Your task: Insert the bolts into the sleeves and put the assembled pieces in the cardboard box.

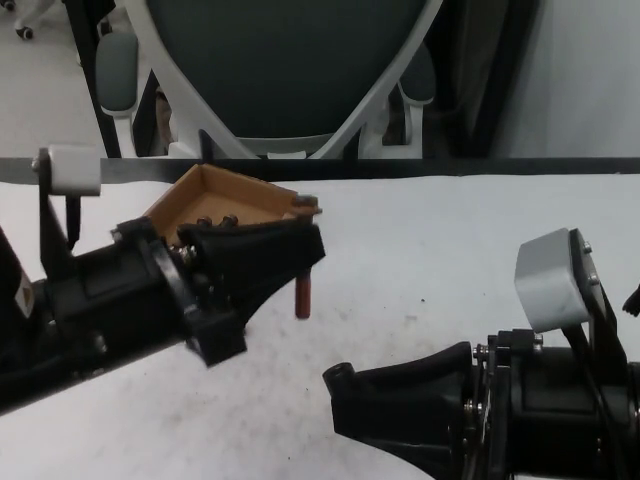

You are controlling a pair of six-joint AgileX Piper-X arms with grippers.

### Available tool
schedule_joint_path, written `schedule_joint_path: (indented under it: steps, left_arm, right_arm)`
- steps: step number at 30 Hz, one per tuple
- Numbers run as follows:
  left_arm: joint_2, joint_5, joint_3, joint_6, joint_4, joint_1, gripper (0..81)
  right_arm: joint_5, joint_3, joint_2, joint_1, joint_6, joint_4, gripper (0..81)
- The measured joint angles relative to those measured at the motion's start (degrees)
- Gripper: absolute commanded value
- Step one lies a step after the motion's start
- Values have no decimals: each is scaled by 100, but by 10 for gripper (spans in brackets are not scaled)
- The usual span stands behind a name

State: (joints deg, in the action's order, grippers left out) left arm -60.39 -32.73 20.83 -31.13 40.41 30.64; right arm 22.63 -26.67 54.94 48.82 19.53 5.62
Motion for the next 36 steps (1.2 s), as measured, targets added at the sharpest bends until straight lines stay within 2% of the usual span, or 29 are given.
schedule_joint_path:
  steps: [5, 17, 29, 36]
  left_arm:
    - [-196, 3, 0, -292, 473, 0, 8]
    - [-194, 3, 0, -910, 583, 9, 8]
    - [-194, 3, 0, -733, 588, 9, 8]
    - [-194, 3, 0, -497, 588, 213, 8]
  right_arm:
    - [-121, 0, 23, 0, -12, 24, 2]
    - [-392, 6, 406, 0, -12, 553, 2]
    - [-521, 6, 415, 0, -12, 774, 2]
    - [-577, 6, 415, 0, -12, 939, 2]
